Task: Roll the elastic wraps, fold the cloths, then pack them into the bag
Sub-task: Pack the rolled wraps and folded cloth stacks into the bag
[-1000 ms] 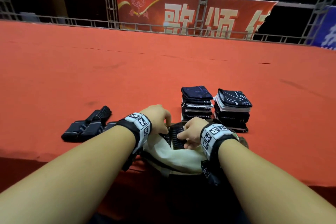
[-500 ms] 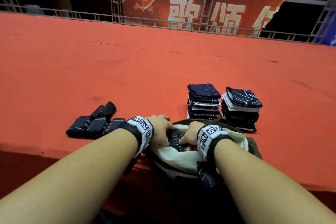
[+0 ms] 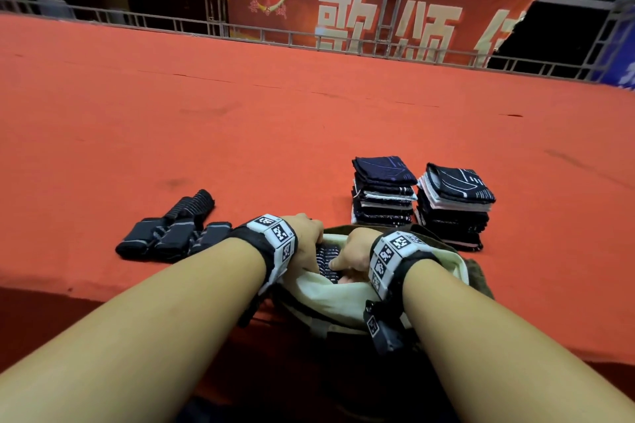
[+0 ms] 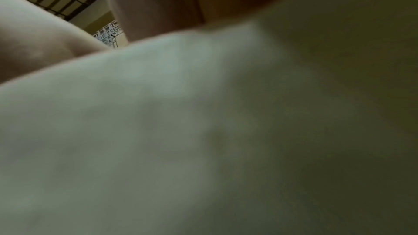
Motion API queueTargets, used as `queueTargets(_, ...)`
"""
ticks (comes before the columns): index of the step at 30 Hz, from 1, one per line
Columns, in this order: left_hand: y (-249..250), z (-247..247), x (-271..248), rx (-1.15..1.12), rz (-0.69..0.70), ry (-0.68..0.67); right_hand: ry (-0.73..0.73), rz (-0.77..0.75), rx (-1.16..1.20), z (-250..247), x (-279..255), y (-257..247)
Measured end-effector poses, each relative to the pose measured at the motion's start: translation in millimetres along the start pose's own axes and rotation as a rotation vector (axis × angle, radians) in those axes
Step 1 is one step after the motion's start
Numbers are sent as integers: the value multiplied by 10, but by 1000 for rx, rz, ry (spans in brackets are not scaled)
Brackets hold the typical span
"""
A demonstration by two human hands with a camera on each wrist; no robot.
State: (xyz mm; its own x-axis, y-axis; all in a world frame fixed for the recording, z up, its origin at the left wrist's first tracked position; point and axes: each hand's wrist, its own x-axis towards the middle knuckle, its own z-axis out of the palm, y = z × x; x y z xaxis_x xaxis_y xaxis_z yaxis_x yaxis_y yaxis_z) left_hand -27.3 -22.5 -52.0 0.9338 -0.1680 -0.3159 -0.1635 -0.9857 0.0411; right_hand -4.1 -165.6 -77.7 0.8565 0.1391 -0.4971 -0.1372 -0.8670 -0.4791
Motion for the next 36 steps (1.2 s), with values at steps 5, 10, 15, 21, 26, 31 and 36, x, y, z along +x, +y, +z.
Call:
queueTargets(5, -17, 78, 34, 60, -64, 119, 165, -28, -270, 38, -7, -96)
queueTargets(10, -50, 20, 59, 80, -83, 115, 62, -24, -106, 62, 93, -144)
queueTargets(15, -95, 25, 163, 60, 6, -49, 157, -52, -303, 43, 111, -120)
queueTargets(21, -112, -86, 58, 9, 42, -52, 119, -56, -344, -106, -25, -95)
queueTargets(26, -452, -365, -202, -192, 78, 84, 99, -24, -129, -427, -184, -284)
queueTargets(31, -955, -606, -448, -284, -28, 252, 161, -91, 32, -558, -277, -728)
queueTargets(36, -1546, -575, -620, -340, -220, 360, 130, -199, 157, -320, -192, -1268)
